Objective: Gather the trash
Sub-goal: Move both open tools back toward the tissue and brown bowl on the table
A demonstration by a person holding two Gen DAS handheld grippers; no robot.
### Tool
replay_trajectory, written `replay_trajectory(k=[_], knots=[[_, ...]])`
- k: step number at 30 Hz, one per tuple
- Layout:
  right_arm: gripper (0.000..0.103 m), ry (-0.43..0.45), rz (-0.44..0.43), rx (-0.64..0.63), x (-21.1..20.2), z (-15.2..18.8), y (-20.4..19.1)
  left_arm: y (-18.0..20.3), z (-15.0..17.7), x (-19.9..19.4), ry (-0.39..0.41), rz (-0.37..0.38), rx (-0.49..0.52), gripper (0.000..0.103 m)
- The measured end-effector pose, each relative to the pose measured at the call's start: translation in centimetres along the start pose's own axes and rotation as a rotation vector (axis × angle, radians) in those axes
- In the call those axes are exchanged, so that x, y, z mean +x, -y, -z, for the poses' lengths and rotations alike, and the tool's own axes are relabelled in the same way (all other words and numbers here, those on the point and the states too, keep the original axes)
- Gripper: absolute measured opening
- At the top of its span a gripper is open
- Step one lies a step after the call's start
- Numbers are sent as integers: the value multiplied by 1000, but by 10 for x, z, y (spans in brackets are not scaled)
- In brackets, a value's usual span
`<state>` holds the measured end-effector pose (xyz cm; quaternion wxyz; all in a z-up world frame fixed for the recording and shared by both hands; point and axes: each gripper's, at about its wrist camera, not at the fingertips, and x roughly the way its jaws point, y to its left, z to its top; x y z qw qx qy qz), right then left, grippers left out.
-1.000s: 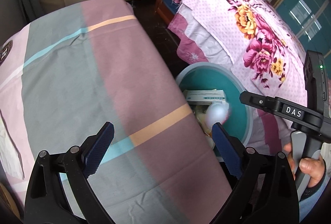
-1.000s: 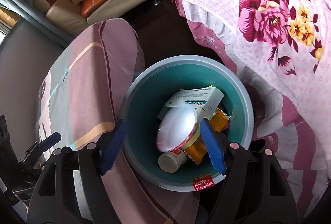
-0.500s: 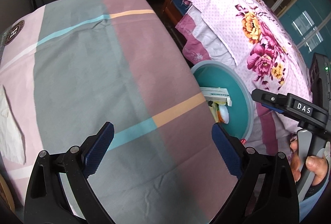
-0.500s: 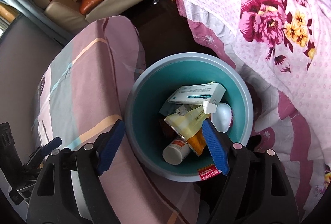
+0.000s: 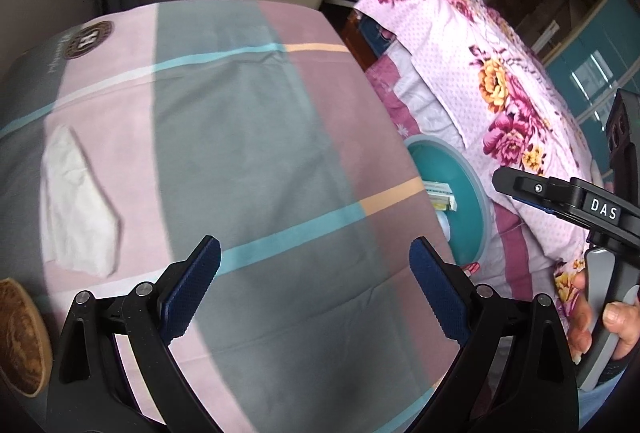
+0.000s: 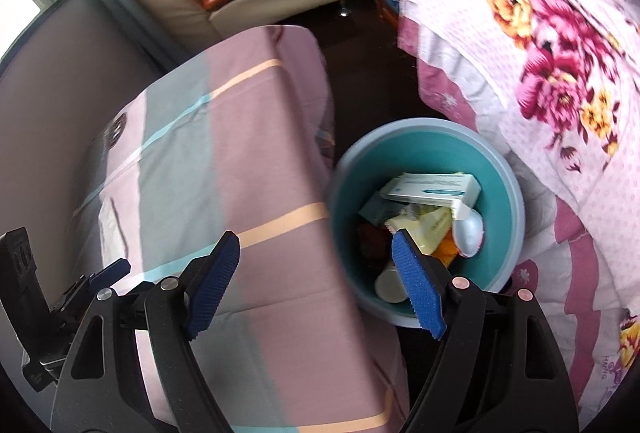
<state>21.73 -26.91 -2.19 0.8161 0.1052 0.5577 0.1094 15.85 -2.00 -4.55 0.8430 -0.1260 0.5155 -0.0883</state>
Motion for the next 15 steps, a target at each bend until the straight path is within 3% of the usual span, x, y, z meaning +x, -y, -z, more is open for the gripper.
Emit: replay_trajectory(k=[7, 15], knots=[[76, -23, -11, -96, -3, 11, -56, -47, 18, -36, 31, -45, -17, 95], [76, -87, -45, -228, 11, 33, -128, -132, 54, -82, 50, -161, -87, 95]])
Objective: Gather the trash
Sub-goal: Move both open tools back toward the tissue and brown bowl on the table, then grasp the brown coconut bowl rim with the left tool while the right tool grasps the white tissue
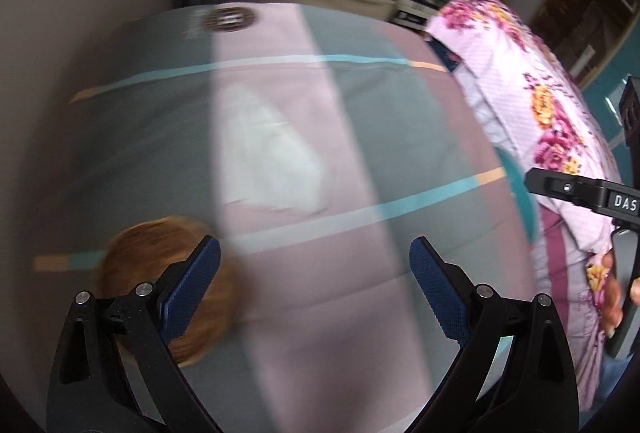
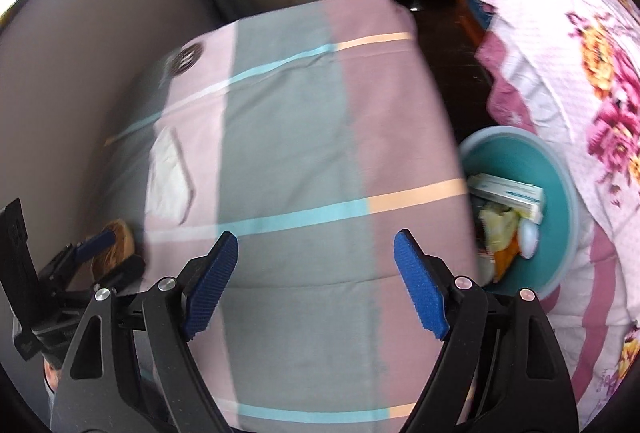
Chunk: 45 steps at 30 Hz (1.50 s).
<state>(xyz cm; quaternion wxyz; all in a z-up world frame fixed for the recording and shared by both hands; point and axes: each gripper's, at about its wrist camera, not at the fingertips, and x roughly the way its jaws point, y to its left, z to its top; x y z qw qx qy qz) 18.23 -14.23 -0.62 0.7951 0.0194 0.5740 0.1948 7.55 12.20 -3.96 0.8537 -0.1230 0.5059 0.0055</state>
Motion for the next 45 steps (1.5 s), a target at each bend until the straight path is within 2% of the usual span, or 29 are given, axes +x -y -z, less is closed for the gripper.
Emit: replay_trajectory(k=[5, 9, 16, 18, 19, 20, 23, 24, 26, 29, 34, 39, 42, 45], knots=[[76, -41, -19, -86, 14, 5, -46, -63, 19, -16, -3, -40, -90, 95], [76, -72, -32, -125, 25, 8, -72, -99, 30, -19, -14, -27, -167, 95], [76, -117, -37, -196, 48, 8, -110, -117, 39, -6, -45, -19, -191, 94], [76, -119, -36, -203, 54, 8, -116, -117, 40, -4, -32, -6, -183, 76], [76, -120, -36, -204, 57, 7, -118, -116, 41, -2, -31, 1, -175, 56], [76, -119, -36, -205, 60, 5, -120, -114, 41, 1, -34, 0, -170, 43], [76, -119, -37, -206, 62, 5, -119, -109, 43, 6, -28, -2, -154, 20], [76, -116, -36, -210, 65, 3, -122, -108, 43, 7, -22, 0, -153, 16], [76, -112, -35, -224, 73, -2, -129, -109, 42, 6, 1, -3, -164, 15], [76, -109, -34, -245, 87, -13, -138, -118, 33, 3, 28, -47, -172, 14], [76, -107, -42, -291, 114, -32, -160, -152, 21, -4, 58, -116, -225, 13], [76, -92, -35, -374, 140, -39, -185, -167, 20, -6, 48, -87, -249, 14], [76, -81, -27, -417, 151, -39, -195, -169, 23, -4, 28, -41, -265, 15], [69, -71, -20, -451, 159, -36, -201, -172, 26, -7, 26, -17, -281, 31]])
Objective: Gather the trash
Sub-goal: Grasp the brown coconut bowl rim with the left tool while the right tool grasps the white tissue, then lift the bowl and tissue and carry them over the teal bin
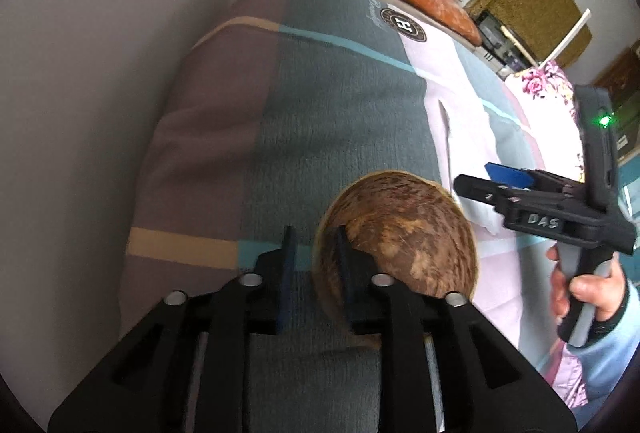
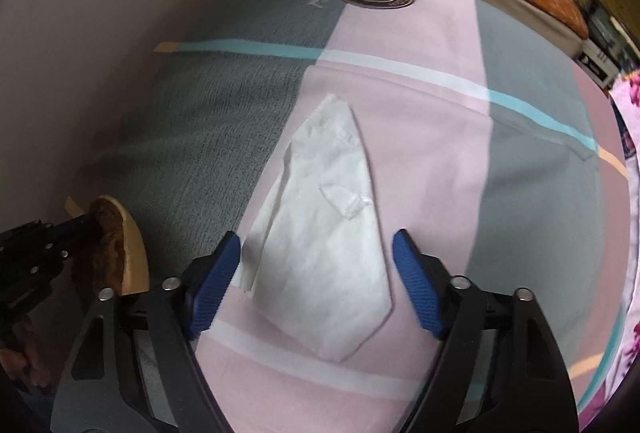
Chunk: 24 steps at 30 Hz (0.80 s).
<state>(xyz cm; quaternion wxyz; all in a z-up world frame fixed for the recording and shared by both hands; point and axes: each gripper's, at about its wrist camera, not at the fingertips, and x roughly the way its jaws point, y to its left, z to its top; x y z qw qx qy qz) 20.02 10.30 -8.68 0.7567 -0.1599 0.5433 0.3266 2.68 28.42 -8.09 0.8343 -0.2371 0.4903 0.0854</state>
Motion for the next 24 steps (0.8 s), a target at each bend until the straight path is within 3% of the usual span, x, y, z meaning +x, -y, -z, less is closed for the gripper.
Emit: replay_trajectory(k=[2, 6, 7, 8, 13, 15, 16, 20, 24], knots=[[63, 12, 20, -31, 0, 1, -5, -2, 1, -4, 11, 5, -13, 65], [31, 47, 42, -91, -2, 6, -14, 4, 0, -3, 12, 2, -13, 67], [13, 46, 42, -93, -2, 8, -14, 6, 1, -1, 5, 0, -13, 67], [6, 41, 38, -94, -3, 10, -13, 9, 2, 2, -10, -1, -9, 67], [4, 44, 7, -49, -16, 18, -6, 26, 4, 11, -12, -41, 45, 67], [4, 61, -9, -12, -28, 22, 2, 35, 6, 12, -16, -45, 65, 45], [4, 65, -13, -5, -31, 23, 4, 38, 8, 14, -23, -55, 77, 25], [4, 89, -28, 43, -49, 37, 19, 61, 16, 7, 31, -112, 123, 15], [4, 122, -45, 99, -70, 55, 39, 85, 17, -9, 93, -112, 138, 9]])
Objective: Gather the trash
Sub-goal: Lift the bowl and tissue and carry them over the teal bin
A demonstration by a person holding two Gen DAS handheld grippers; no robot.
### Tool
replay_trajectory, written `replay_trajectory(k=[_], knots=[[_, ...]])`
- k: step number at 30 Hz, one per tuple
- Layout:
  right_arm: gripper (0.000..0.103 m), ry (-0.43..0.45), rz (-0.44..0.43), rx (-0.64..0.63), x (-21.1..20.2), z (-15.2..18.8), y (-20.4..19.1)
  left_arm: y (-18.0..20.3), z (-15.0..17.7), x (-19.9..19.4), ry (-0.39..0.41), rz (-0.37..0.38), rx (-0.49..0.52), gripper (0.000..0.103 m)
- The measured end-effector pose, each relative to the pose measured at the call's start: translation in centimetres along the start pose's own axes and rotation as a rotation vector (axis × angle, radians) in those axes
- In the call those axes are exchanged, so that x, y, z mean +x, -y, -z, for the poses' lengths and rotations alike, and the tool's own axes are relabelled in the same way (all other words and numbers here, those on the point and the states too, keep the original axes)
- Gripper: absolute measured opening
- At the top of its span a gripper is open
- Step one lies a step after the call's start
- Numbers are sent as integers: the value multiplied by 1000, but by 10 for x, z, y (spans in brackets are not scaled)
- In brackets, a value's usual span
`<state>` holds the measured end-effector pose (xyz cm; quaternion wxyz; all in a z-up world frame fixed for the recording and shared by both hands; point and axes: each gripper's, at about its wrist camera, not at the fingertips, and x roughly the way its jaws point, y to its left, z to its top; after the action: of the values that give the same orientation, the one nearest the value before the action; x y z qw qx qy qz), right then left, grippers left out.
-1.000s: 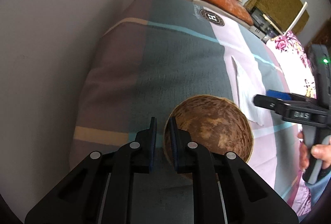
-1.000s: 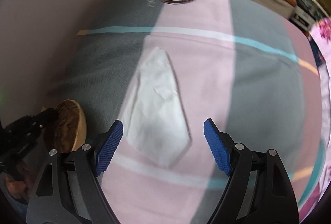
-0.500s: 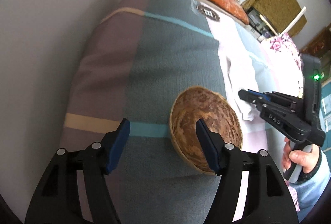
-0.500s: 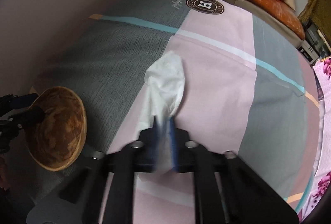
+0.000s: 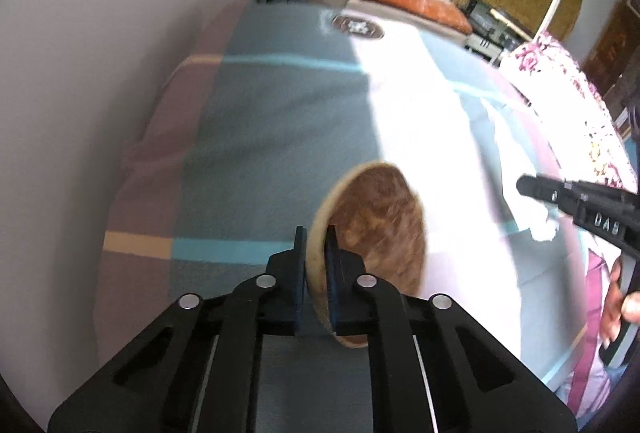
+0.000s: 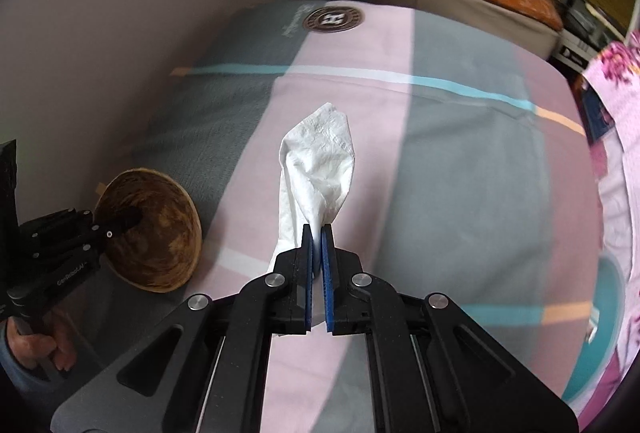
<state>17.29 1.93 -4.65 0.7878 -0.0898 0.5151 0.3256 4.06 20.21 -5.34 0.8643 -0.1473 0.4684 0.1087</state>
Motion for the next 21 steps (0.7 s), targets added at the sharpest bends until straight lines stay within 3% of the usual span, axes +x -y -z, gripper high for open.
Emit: replay_trajectory(k=[10, 21], knots=[[4, 60, -7, 115, -52, 33, 56, 73, -11, -14, 15, 36, 96, 9], [4, 180, 8, 259, -104, 71, 134, 191, -20, -8, 1, 101, 251, 9]])
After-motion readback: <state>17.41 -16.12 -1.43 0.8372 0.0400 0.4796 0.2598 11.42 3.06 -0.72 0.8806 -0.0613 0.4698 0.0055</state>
